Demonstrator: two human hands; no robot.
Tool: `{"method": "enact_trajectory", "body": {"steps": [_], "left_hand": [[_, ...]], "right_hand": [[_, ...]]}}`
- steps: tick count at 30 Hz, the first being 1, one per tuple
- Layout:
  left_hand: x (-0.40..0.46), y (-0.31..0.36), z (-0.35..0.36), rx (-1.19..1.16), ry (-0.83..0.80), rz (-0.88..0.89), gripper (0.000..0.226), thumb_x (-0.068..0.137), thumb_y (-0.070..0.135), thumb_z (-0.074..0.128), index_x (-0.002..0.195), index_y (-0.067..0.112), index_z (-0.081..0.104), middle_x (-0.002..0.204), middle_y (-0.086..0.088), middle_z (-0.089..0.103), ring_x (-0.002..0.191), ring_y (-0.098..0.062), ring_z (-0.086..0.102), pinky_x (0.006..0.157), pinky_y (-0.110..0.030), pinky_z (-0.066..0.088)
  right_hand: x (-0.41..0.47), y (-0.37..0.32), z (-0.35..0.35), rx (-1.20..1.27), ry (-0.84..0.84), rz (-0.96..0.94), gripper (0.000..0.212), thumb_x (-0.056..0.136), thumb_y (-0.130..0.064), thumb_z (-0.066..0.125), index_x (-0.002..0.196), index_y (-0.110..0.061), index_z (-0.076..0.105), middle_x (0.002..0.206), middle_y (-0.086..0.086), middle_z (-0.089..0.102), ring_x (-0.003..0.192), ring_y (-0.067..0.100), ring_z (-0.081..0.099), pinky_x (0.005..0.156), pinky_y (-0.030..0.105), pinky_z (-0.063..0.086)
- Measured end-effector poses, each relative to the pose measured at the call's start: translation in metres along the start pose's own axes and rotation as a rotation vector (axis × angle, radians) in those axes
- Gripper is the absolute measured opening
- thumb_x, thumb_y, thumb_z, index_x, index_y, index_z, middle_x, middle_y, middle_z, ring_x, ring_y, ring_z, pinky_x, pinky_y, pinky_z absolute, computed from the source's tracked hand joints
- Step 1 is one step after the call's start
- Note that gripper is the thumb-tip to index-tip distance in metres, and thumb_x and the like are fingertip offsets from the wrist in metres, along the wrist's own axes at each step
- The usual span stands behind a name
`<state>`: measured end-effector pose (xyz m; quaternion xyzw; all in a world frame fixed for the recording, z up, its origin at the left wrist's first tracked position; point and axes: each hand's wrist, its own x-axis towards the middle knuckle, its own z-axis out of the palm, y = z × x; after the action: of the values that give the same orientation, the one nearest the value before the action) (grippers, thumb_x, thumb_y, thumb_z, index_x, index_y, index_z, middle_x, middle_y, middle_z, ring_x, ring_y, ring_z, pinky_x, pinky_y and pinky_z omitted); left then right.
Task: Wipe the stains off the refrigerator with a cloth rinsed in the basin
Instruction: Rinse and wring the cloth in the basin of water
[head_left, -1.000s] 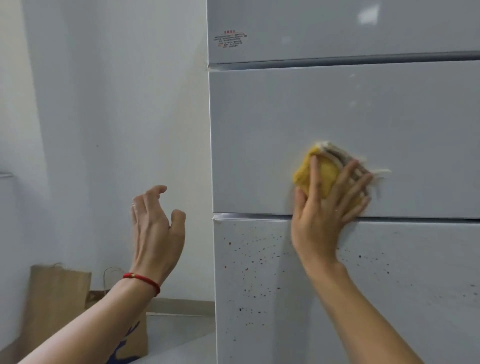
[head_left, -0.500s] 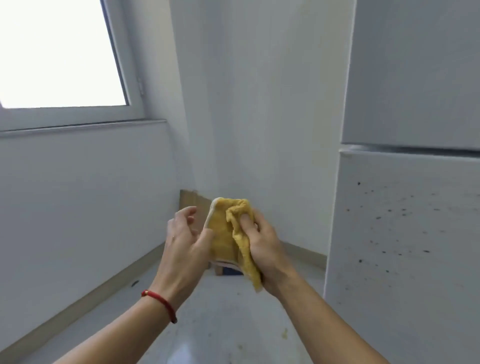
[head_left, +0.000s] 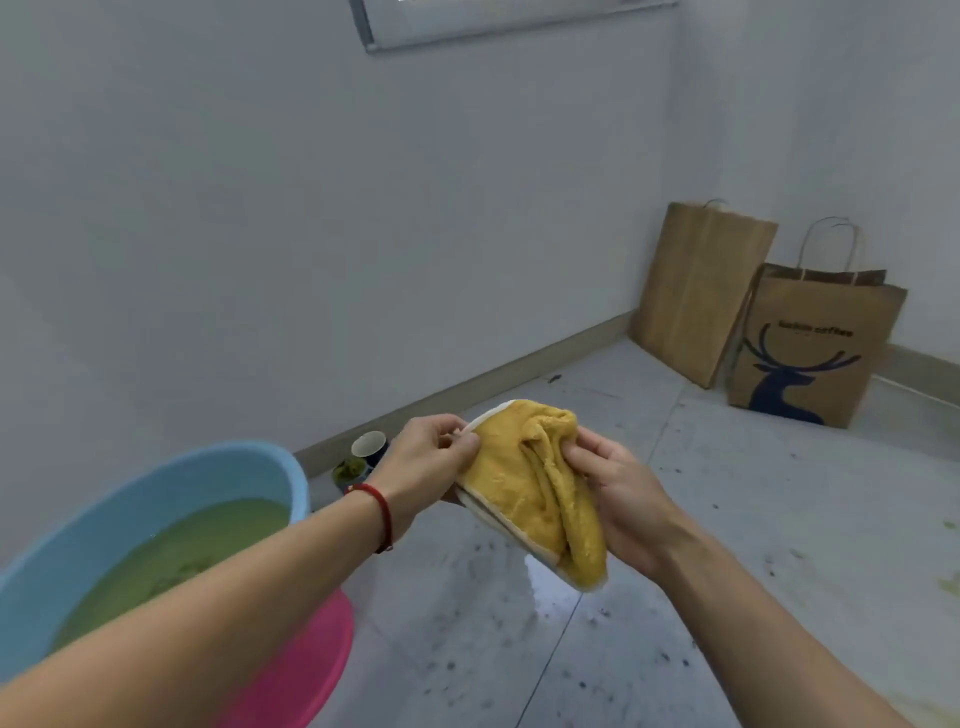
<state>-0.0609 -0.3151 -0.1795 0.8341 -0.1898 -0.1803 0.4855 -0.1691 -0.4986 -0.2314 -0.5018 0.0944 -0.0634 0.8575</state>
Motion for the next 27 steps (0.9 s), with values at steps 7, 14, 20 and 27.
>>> {"method": "enact_trajectory", "body": {"steps": [7, 14, 20, 27], "left_hand": [[0.009, -0.062, -0.141, -0.210, 0.052, -0.141, 0.015, 0.106, 0.025, 0.052, 0.106, 0.012, 0.059, 0.093, -0.015, 0.057, 0.080, -0.027, 0.056, 0.074, -0.042, 0.048], [-0.018, -0.128, -0.306, -0.310, 0.245, -0.248, 0.010, 0.098, 0.022, 0.064, 0.094, 0.013, 0.068, 0.085, -0.008, 0.073, 0.076, -0.021, 0.070, 0.067, -0.033, 0.058], [-0.070, -0.257, -0.336, 0.032, 0.271, -0.672, 0.040, 0.089, 0.008, 0.069, 0.126, 0.011, 0.056, 0.116, -0.016, 0.068, 0.101, -0.028, 0.067, 0.087, -0.040, 0.058], [-0.070, -0.286, -0.262, 0.786, 0.172, -0.708, 0.054, 0.095, 0.056, 0.042, 0.147, 0.047, 0.033, 0.158, -0.008, 0.020, 0.146, -0.036, 0.019, 0.110, -0.060, 0.034]], "right_hand": [[0.053, 0.029, 0.117, -0.485, -0.080, -0.142, 0.022, 0.103, -0.009, 0.062, 0.122, -0.015, 0.071, 0.109, 0.011, 0.078, 0.098, 0.027, 0.077, 0.081, 0.039, 0.065], [0.135, 0.057, 0.277, -0.862, -0.321, -0.224, 0.035, 0.090, -0.007, 0.067, 0.111, -0.035, 0.073, 0.106, -0.006, 0.074, 0.095, 0.015, 0.074, 0.082, 0.040, 0.065], [0.180, 0.166, 0.338, -1.777, -0.681, -0.228, 0.034, 0.094, -0.019, 0.060, 0.120, -0.035, 0.072, 0.141, -0.008, 0.052, 0.130, 0.018, 0.042, 0.109, 0.043, 0.031], [0.174, 0.243, 0.351, -2.004, -0.763, 0.150, 0.055, 0.102, -0.059, 0.040, 0.153, -0.037, 0.039, 0.160, 0.008, 0.036, 0.146, 0.036, 0.033, 0.109, 0.057, 0.040]]}}
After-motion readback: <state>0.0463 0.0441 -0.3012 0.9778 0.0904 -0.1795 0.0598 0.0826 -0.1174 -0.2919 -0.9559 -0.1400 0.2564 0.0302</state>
